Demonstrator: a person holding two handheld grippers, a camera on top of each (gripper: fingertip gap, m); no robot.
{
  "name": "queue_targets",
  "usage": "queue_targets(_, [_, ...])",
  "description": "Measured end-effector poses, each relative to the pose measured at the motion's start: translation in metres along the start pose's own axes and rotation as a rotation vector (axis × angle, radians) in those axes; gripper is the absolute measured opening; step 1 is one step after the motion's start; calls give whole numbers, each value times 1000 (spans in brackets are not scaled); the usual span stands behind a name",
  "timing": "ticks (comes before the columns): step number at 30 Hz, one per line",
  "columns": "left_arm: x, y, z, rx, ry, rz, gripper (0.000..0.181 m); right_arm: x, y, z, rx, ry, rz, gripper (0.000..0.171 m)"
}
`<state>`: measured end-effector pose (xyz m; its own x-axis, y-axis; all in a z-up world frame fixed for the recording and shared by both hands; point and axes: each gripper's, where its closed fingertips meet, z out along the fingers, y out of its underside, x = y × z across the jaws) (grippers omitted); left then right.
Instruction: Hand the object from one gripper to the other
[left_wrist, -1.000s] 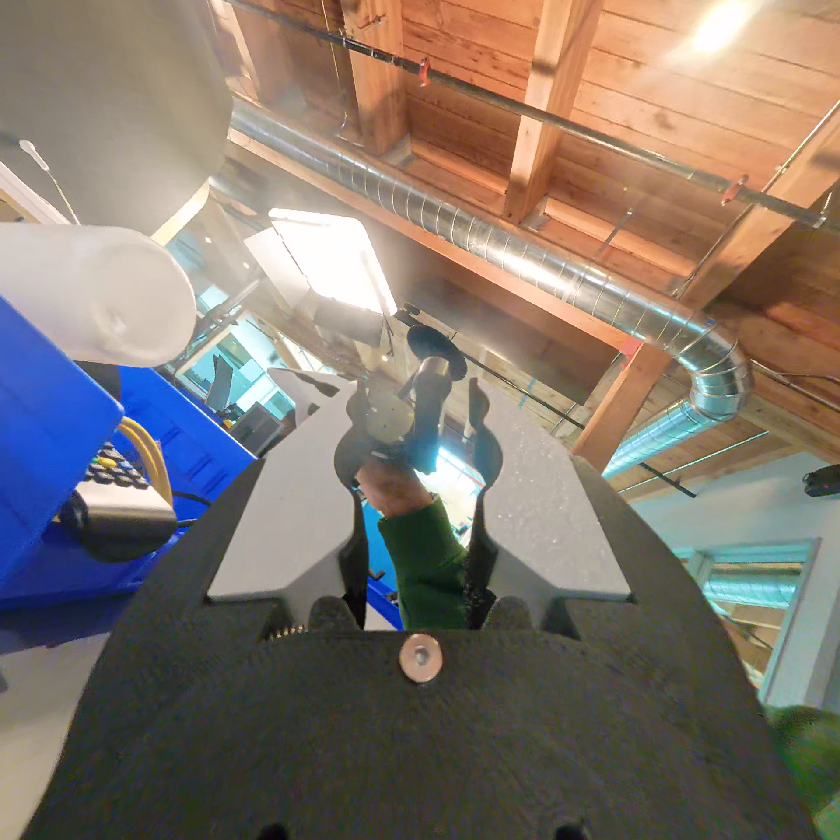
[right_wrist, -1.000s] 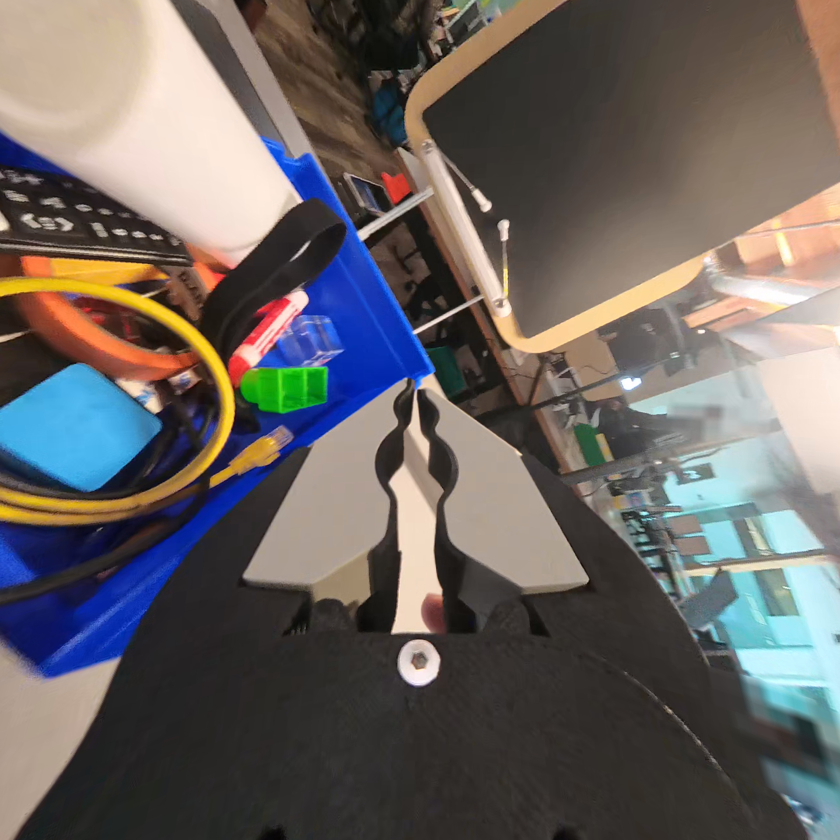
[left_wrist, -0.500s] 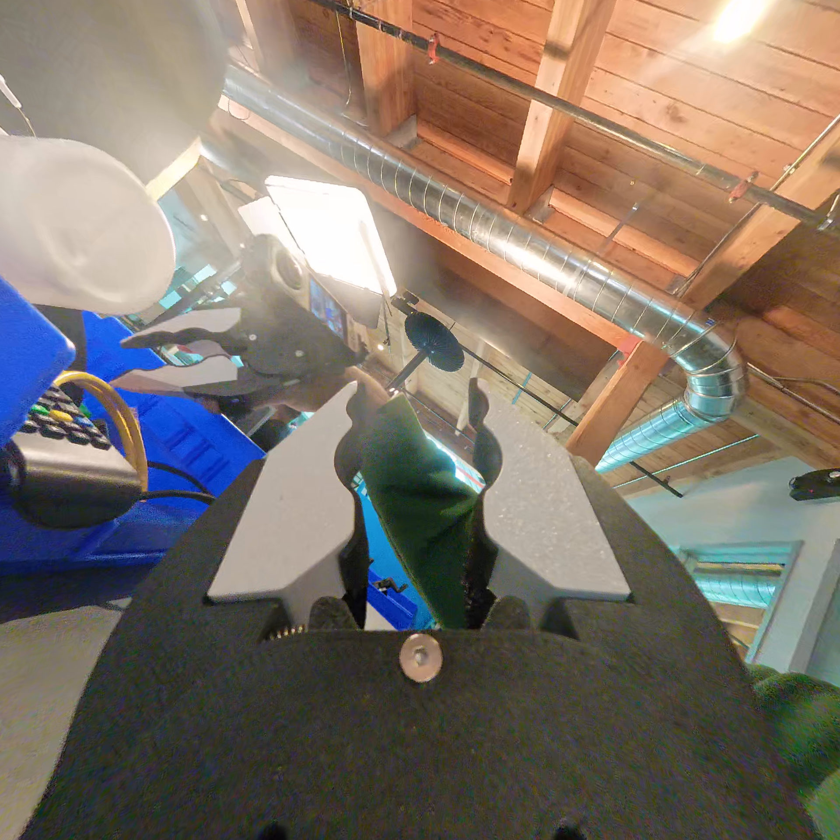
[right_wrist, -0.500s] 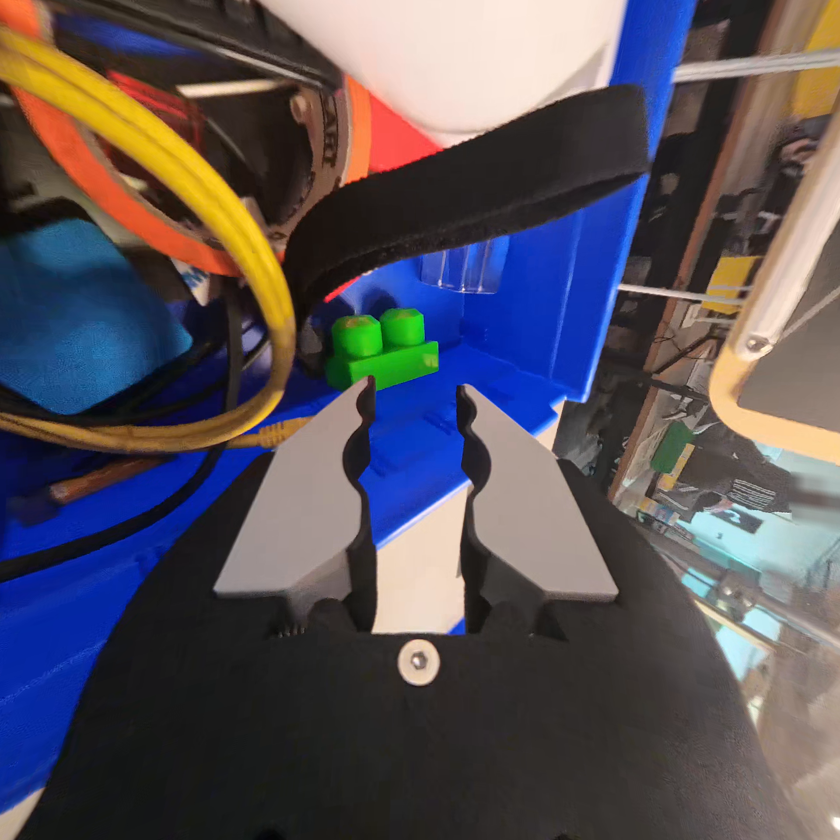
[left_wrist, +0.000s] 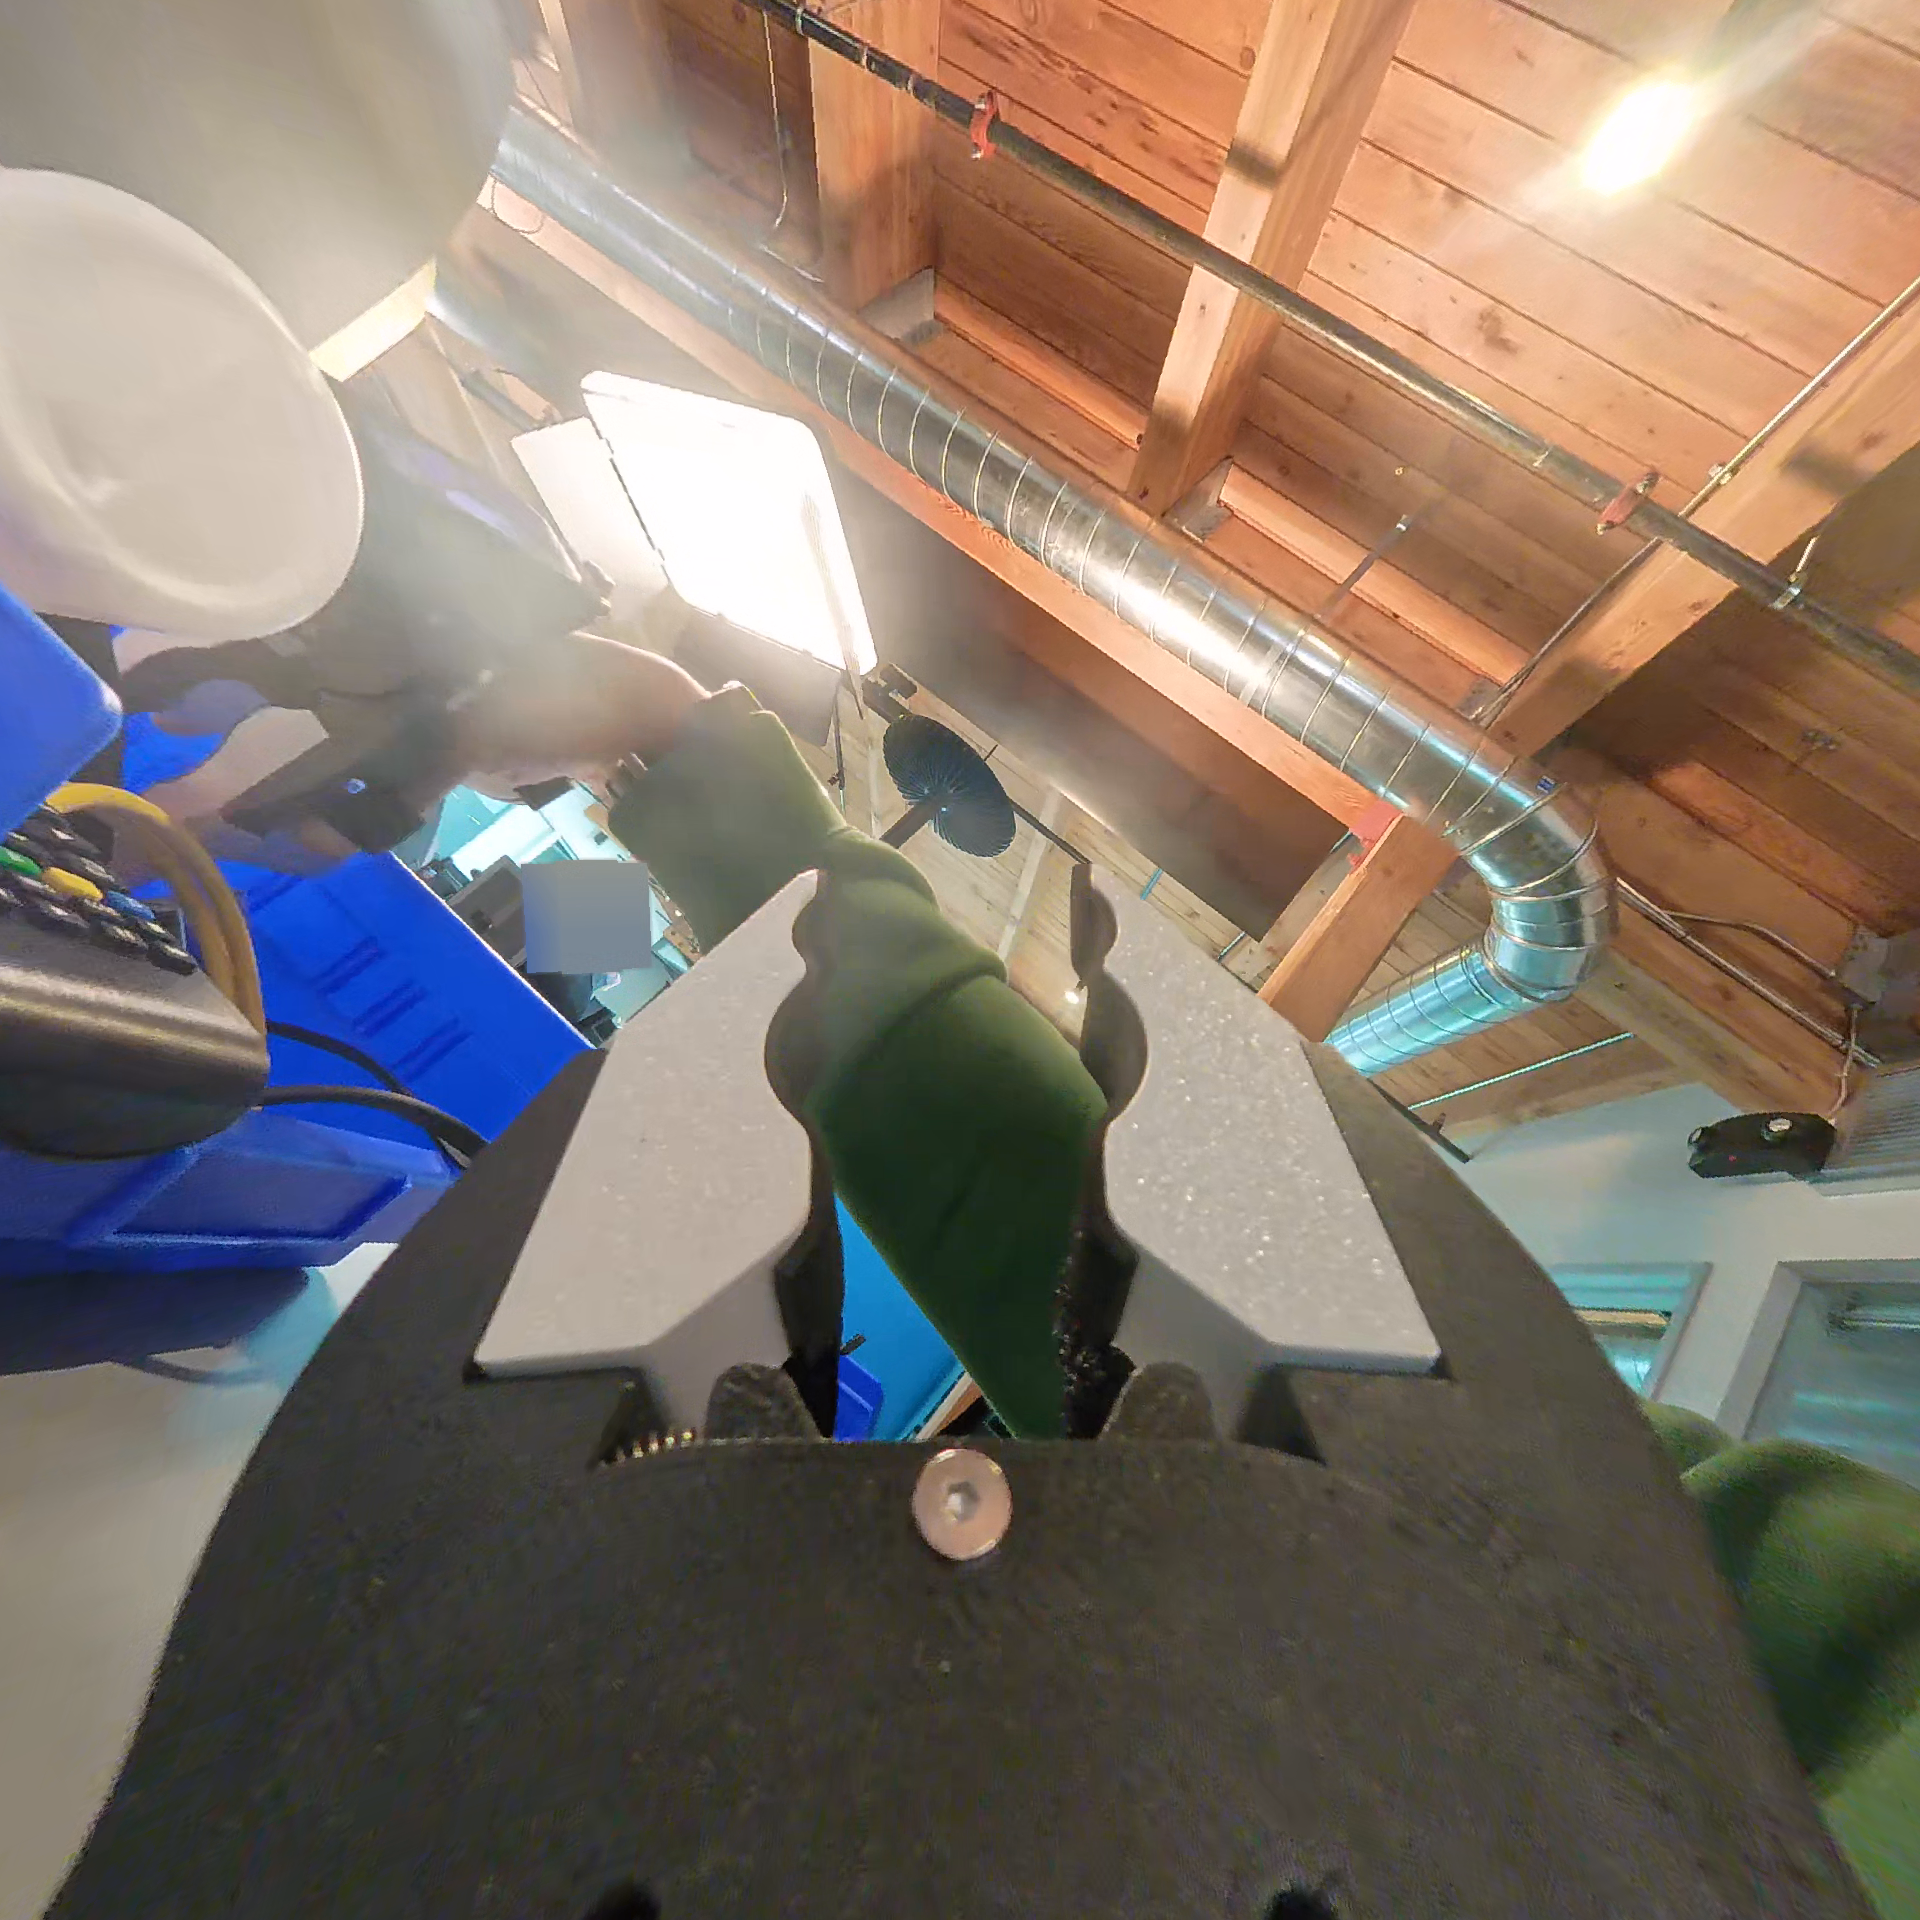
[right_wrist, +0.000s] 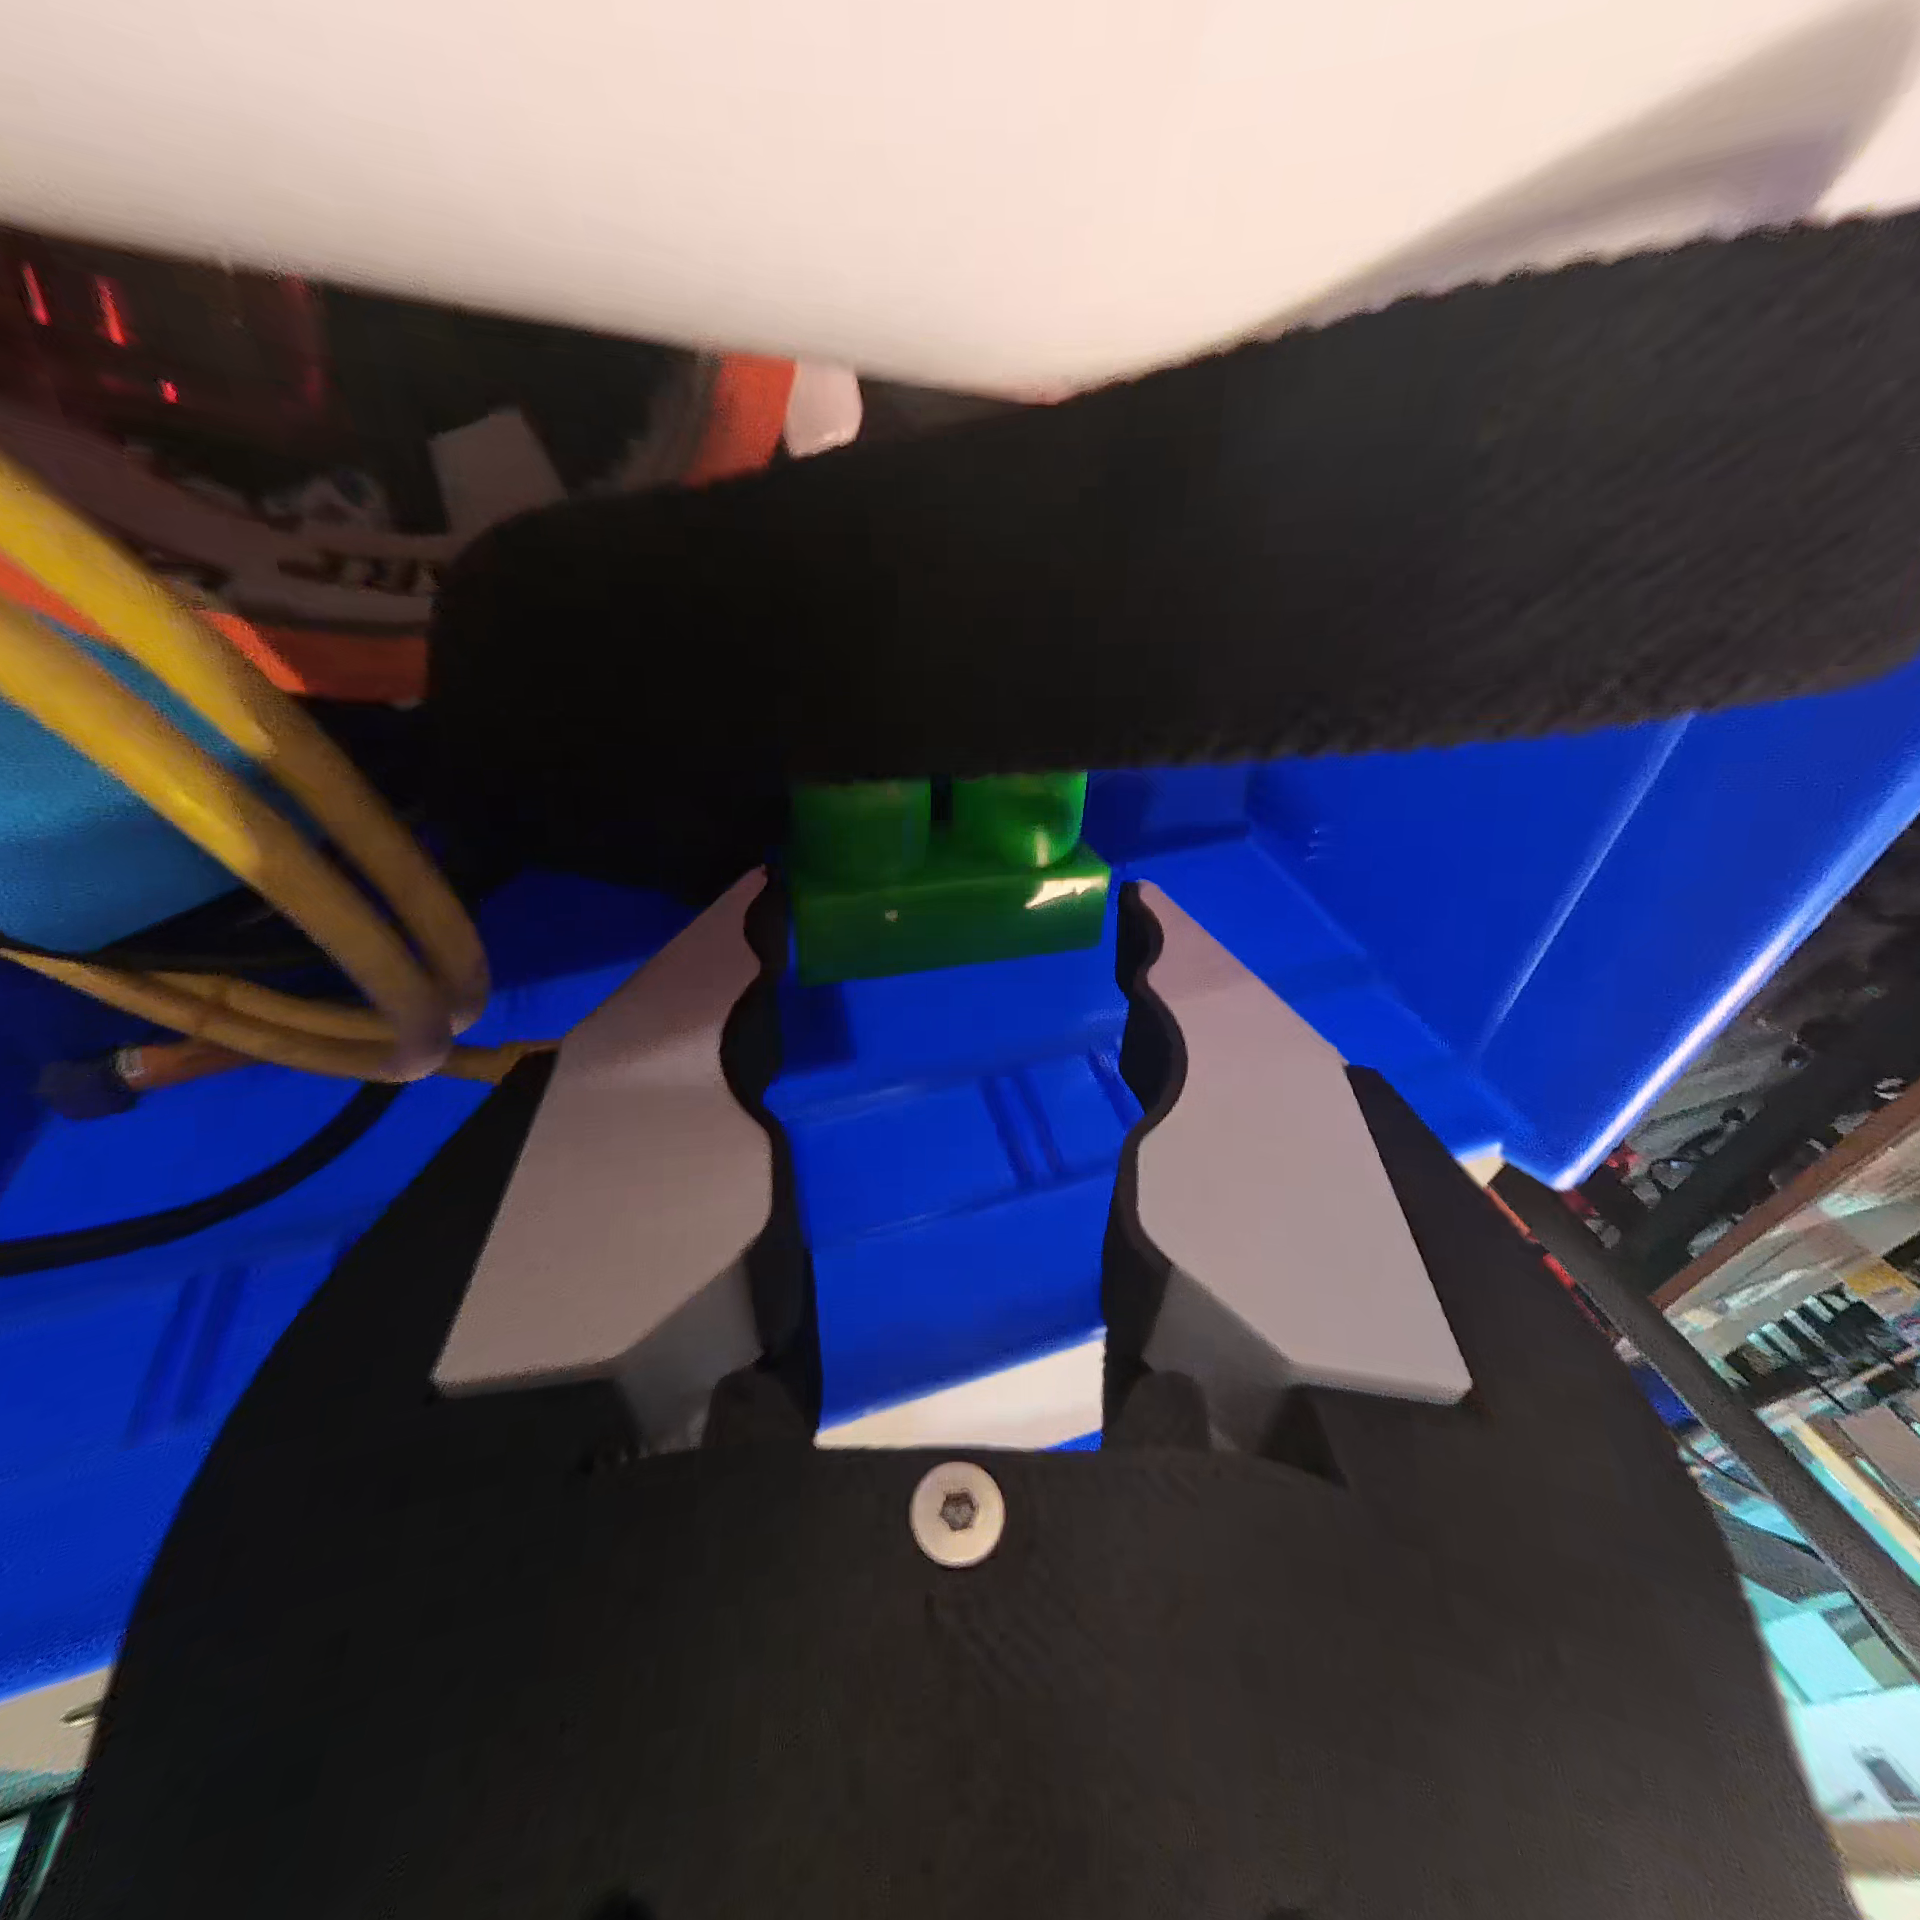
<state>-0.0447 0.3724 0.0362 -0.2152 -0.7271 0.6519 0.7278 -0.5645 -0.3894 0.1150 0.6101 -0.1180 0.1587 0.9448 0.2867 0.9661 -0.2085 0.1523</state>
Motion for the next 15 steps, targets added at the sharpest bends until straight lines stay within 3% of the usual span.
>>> queue_targets(9, [1,-1,0,6,2,10,45,4,-14,23,93,-41,89,73])
queue_targets(11, [1,-1,0,7,4,6,45,9,-13,23,83,-8,109,62])
queue_targets(15, [1,-2,-1,13,3,7,45,7,-7,20,44,0,141,62])
